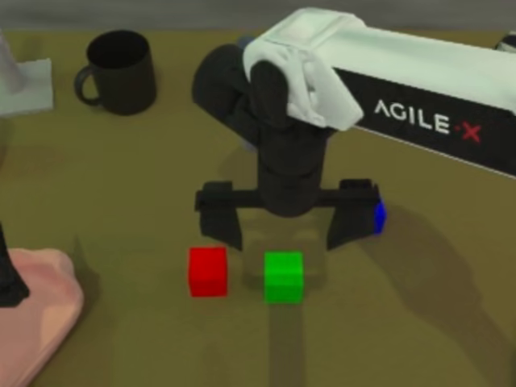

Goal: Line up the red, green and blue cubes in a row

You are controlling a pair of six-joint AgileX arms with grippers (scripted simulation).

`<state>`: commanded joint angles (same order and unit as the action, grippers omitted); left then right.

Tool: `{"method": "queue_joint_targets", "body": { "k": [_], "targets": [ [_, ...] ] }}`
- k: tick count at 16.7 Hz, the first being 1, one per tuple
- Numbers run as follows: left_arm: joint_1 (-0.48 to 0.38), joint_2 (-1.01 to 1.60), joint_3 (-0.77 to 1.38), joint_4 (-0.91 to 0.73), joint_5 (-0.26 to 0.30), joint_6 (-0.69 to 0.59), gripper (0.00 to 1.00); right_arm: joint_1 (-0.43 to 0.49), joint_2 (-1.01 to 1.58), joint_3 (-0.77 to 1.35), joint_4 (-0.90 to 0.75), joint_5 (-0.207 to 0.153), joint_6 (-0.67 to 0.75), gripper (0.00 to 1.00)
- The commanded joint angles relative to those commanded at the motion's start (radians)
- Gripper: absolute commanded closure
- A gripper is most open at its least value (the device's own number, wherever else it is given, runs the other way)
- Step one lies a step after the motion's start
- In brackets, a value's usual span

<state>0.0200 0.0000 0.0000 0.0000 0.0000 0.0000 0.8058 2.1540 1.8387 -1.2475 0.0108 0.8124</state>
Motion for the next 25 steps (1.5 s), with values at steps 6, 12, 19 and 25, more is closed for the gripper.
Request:
{"method": "queue_joint_targets", "body": {
  "k": [6, 12, 19, 25],
  "targets": [
    [0.000, 0.000, 0.000, 0.000, 0.000, 0.000, 0.00, -0.028, 0.008, 0.001, 0.004, -0.001, -0.037, 0.00],
    [0.000, 0.000, 0.000, 0.000, 0.000, 0.000, 0.00, -0.192, 0.035, 0.017, 0.012, -0.005, -0.279, 0.00],
    [0.000, 0.000, 0.000, 0.000, 0.000, 0.000, 0.00, -0.320, 0.055, 0.029, 0.019, -0.008, -0.468, 0.00],
    [0.000, 0.000, 0.000, 0.000, 0.000, 0.000, 0.00, -0.317, 0.063, -0.007, 0.058, -0.007, -0.466, 0.00]
  ]
}}
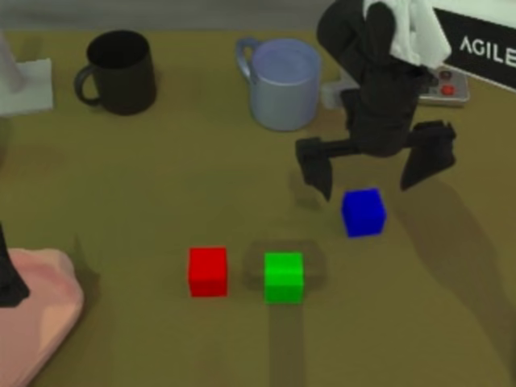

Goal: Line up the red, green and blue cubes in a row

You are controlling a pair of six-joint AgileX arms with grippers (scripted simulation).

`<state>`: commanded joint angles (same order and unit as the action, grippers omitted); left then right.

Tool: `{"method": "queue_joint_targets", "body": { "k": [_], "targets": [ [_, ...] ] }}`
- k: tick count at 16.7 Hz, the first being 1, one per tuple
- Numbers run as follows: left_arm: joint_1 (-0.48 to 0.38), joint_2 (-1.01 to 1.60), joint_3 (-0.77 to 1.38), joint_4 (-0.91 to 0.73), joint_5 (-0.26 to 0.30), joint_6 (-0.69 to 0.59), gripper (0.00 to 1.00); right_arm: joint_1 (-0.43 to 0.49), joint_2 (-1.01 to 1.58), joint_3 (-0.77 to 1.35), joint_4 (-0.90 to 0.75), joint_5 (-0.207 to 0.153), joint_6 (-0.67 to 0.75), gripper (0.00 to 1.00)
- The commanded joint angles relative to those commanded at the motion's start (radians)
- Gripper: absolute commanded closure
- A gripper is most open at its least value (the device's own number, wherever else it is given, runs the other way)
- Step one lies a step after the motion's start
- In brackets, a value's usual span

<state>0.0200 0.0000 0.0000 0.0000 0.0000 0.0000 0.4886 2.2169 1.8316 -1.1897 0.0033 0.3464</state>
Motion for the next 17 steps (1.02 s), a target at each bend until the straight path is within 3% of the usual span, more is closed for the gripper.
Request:
{"method": "queue_joint_targets", "body": {
  "k": [6, 11, 17],
  "targets": [
    [0.000, 0.000, 0.000, 0.000, 0.000, 0.000, 0.00, -0.001, 0.076, -0.155, 0.242, 0.001, 0.000, 0.00],
    [0.000, 0.000, 0.000, 0.000, 0.000, 0.000, 0.00, -0.001, 0.087, -0.173, 0.265, 0.001, 0.000, 0.00],
    [0.000, 0.000, 0.000, 0.000, 0.000, 0.000, 0.00, -0.001, 0.087, -0.173, 0.265, 0.001, 0.000, 0.45]
  ]
}}
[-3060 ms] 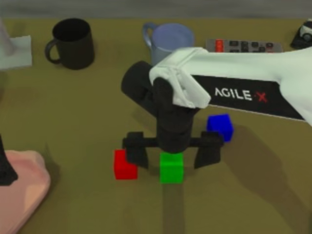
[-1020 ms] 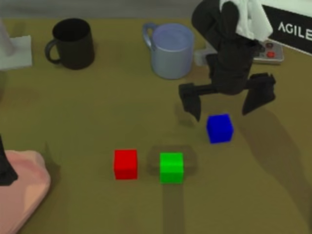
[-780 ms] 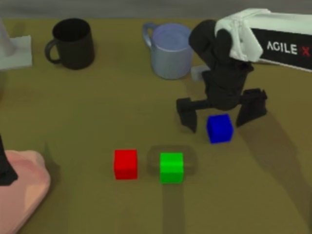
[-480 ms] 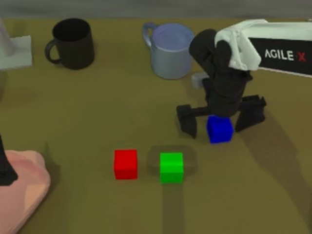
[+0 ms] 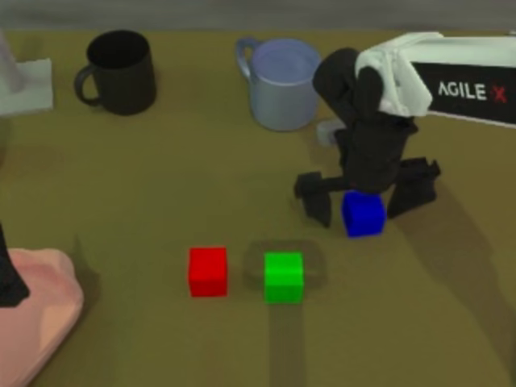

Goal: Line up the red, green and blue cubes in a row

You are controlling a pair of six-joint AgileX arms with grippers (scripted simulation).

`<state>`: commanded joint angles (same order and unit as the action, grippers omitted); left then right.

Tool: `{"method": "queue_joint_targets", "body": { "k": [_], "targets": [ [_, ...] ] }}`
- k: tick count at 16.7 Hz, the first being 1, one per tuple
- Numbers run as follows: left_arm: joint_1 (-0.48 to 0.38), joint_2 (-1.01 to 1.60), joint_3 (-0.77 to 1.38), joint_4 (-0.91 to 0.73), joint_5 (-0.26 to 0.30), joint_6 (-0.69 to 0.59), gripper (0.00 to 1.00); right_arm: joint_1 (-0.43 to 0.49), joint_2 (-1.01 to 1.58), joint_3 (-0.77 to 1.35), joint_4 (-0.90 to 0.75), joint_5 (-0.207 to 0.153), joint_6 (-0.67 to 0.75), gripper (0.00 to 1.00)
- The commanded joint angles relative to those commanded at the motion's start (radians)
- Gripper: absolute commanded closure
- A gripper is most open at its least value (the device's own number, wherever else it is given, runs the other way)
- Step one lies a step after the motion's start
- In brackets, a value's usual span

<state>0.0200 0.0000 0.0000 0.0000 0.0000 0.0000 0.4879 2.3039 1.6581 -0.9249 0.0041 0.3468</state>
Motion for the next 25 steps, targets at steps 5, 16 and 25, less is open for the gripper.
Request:
{"method": "queue_joint_targets", "body": {
  "k": [5, 16, 25],
  "targets": [
    [0.000, 0.000, 0.000, 0.000, 0.000, 0.000, 0.00, 0.000, 0.000, 0.000, 0.000, 0.000, 0.000, 0.83],
    [0.000, 0.000, 0.000, 0.000, 0.000, 0.000, 0.00, 0.000, -0.031, 0.009, -0.012, 0.010, -0.006, 1.00],
    [0.000, 0.000, 0.000, 0.000, 0.000, 0.000, 0.00, 0.009, -0.099, 0.171, -0.244, 0.009, -0.008, 1.00]
  ]
}}
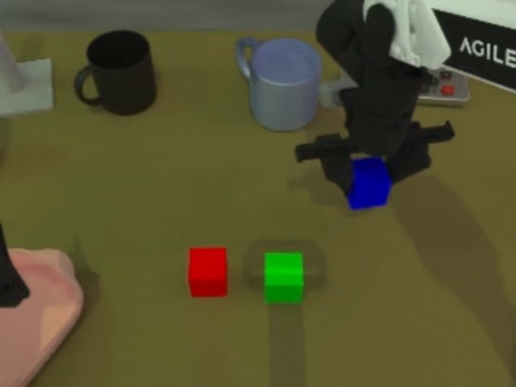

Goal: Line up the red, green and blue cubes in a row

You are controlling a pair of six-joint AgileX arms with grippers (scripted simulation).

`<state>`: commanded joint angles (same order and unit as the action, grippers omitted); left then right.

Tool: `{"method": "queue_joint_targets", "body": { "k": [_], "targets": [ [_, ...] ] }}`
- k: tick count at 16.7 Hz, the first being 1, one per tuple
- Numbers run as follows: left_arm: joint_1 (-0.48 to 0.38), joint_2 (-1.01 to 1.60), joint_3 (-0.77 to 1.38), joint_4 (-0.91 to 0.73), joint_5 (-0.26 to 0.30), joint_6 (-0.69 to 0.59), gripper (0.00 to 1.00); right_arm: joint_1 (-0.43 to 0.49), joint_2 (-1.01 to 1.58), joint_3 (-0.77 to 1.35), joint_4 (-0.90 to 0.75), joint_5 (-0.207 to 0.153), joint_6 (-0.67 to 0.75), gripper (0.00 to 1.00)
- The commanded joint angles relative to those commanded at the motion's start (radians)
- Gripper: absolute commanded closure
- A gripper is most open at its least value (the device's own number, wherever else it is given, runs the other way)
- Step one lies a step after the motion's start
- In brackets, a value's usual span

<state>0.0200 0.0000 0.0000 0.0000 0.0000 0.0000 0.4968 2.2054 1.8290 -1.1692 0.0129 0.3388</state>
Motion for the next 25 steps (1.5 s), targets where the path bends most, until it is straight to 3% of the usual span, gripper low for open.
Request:
{"method": "queue_joint_targets", "body": {
  "k": [6, 15, 21, 25],
  "targets": [
    [0.000, 0.000, 0.000, 0.000, 0.000, 0.000, 0.00, 0.002, -0.017, -0.014, 0.001, -0.001, 0.016, 1.00],
    [0.000, 0.000, 0.000, 0.000, 0.000, 0.000, 0.00, 0.126, -0.293, -0.349, 0.053, 0.004, 0.283, 1.00],
    [0.000, 0.000, 0.000, 0.000, 0.000, 0.000, 0.00, 0.125, -0.292, -0.368, 0.069, 0.002, 0.291, 1.00],
    [0.000, 0.000, 0.000, 0.000, 0.000, 0.000, 0.00, 0.130, -0.251, -0.457, 0.208, 0.002, 0.291, 1.00]
  ]
}}
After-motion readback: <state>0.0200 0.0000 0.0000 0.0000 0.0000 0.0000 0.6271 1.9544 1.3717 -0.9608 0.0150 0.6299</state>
